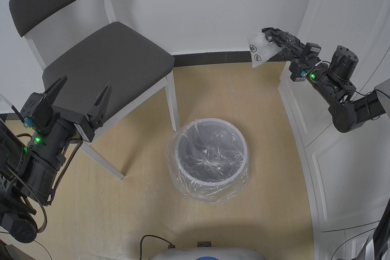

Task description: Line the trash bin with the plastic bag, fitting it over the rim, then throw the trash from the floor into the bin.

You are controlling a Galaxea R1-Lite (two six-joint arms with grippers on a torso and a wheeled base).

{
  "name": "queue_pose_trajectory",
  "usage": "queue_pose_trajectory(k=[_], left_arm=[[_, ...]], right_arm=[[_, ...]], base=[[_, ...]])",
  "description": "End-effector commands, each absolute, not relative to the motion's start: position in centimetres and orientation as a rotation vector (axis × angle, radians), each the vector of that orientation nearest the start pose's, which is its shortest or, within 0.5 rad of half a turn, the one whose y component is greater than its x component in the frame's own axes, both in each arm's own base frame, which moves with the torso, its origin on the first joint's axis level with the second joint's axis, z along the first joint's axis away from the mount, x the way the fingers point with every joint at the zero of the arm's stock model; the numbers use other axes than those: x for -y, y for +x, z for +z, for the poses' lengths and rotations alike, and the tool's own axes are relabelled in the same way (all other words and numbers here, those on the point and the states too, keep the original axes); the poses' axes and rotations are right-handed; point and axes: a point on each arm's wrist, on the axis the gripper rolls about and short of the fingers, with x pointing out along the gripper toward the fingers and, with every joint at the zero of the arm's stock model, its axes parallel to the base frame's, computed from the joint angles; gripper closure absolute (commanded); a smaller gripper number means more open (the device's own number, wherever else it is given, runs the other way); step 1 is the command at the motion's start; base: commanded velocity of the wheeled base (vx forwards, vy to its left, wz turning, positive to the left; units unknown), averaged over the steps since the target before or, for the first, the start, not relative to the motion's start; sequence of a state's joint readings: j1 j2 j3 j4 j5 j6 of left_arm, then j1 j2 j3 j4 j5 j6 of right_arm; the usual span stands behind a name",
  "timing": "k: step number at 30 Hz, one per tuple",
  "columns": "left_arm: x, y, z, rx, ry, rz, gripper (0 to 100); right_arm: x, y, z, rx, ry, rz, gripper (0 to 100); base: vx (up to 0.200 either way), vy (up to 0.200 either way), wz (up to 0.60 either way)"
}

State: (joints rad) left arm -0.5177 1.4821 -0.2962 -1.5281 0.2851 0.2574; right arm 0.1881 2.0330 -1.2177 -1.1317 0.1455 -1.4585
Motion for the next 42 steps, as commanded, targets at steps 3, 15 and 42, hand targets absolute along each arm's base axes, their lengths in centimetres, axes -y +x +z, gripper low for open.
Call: queue_pose_trajectory(k=[3,15,42], left_arm=[[9.5,18.1,19.9,0.342,0.122,-0.19,0],[9.6,18.1,19.9,0.342,0.125,-0.191,0],[9.6,18.1,20.0,0.347,0.126,-0.191,0]], right_arm=[[-10.4,39.4,23.7,0.871,-1.636,0.083,100],[-9.9,38.2,21.6,1.066,-1.767,0.026,100],[-12.9,35.9,29.7,0.861,-2.212,0.292,100]], base=[[0.0,0.0,0.0],[0.0,0.0,0.0],[0.0,0.0,0.0]])
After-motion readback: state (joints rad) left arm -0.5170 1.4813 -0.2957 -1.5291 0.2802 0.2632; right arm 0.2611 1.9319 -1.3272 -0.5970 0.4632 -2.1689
